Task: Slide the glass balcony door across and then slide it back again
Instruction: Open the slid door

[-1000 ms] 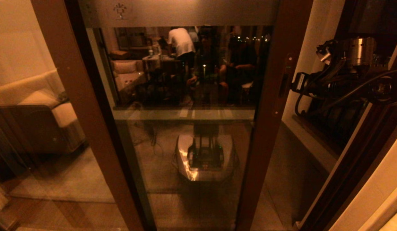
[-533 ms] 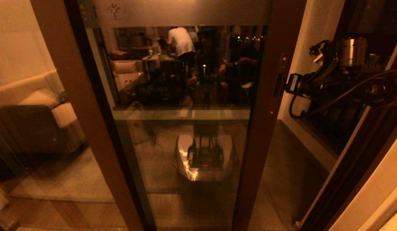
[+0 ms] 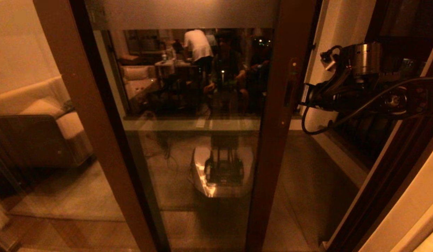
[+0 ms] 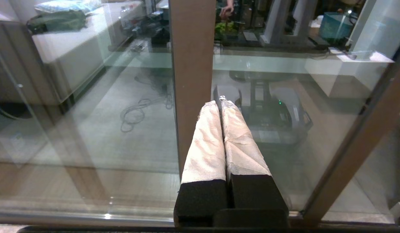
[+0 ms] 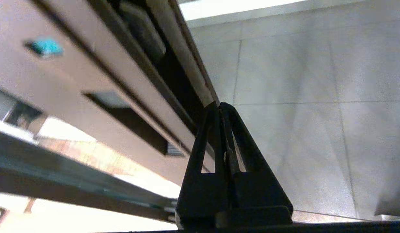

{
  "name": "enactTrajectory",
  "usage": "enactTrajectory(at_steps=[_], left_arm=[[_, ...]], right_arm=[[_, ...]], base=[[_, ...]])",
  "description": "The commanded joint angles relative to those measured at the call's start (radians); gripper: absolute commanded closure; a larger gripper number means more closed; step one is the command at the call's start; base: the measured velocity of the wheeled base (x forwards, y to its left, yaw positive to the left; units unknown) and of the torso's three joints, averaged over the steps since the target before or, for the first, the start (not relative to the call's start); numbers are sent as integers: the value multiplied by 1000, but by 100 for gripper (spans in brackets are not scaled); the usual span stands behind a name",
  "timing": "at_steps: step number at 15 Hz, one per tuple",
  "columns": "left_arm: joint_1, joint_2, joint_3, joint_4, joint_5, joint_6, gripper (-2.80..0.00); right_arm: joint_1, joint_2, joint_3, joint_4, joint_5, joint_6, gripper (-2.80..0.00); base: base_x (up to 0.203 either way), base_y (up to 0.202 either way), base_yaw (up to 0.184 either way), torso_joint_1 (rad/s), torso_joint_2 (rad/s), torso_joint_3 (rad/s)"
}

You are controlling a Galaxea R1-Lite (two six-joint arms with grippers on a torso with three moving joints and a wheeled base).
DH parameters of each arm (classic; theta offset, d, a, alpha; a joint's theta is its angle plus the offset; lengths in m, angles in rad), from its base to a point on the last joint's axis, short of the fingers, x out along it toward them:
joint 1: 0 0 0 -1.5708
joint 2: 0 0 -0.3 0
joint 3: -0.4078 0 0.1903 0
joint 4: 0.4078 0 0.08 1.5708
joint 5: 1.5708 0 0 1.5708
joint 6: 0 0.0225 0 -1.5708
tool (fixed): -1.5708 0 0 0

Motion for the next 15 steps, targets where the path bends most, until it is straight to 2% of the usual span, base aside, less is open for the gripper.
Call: enactTrajectory(at_steps=[1,8,9,12,15], left_arm=[[2,0,21,0,0,0,0],[0,0,21,0,0,0,0],[1,0,21,-1,0,0,0],[0,0,21,0,0,0,0],[0,0,21,0,0,0,0]], right_arm=[[20,4,-2,-2,-1,0,0],[85,27,-17,-2,-2,-8,0],[95,37,-20,-2,-14,-15,0],[145,92,-68,-5,-120,-37,0],[185,116,-110,-5,-139,-37,0]], base=[[0,0,0,0,0,0],[0,0,0,0,0,0],[0,0,0,0,0,0],[0,0,0,0,0,0],[0,0,0,0,0,0]])
